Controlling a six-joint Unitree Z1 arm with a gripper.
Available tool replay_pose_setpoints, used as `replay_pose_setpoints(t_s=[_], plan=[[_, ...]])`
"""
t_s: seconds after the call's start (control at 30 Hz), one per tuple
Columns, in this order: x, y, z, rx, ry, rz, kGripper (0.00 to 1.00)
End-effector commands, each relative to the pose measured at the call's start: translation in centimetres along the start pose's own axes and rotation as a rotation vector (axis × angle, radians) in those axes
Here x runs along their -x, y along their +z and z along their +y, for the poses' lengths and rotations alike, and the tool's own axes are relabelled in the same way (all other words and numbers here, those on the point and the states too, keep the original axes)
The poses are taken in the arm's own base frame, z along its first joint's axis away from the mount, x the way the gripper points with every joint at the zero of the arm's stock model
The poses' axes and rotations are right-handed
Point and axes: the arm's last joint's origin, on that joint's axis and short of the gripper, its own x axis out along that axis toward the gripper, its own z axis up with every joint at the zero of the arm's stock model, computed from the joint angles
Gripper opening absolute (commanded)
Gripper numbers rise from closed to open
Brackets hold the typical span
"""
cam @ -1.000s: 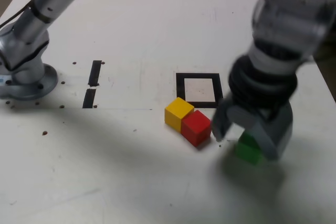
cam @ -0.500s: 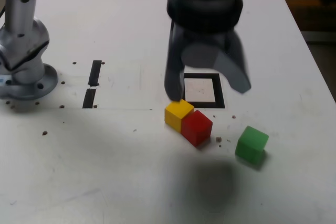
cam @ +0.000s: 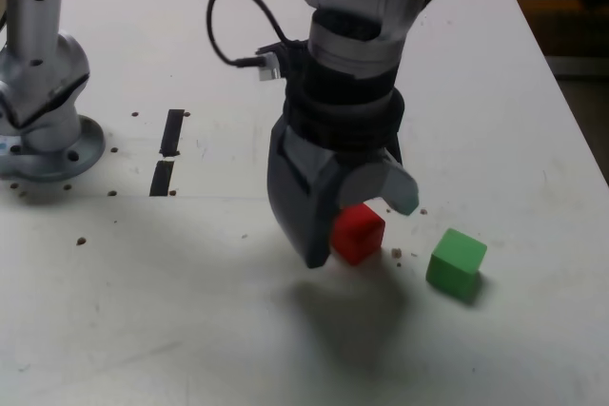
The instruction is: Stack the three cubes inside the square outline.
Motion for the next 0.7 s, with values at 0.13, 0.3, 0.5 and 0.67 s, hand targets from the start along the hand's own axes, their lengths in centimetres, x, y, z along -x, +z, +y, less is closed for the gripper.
replay_pose_setpoints(t_s=[0.13,0.3,0.5,0.67], plan=[[-2.3,1.9,-0.7,0.222,0.008,-0.019,0.85],[-4.0,3.3,-0.9,0.248,0.024,-0.011,0.83],[-4.9,4.1,-1.0,0.27,0.033,-0.009,0.62],[-5.0,4.2,-0.9,0.288,0.049,-0.027,0.36]])
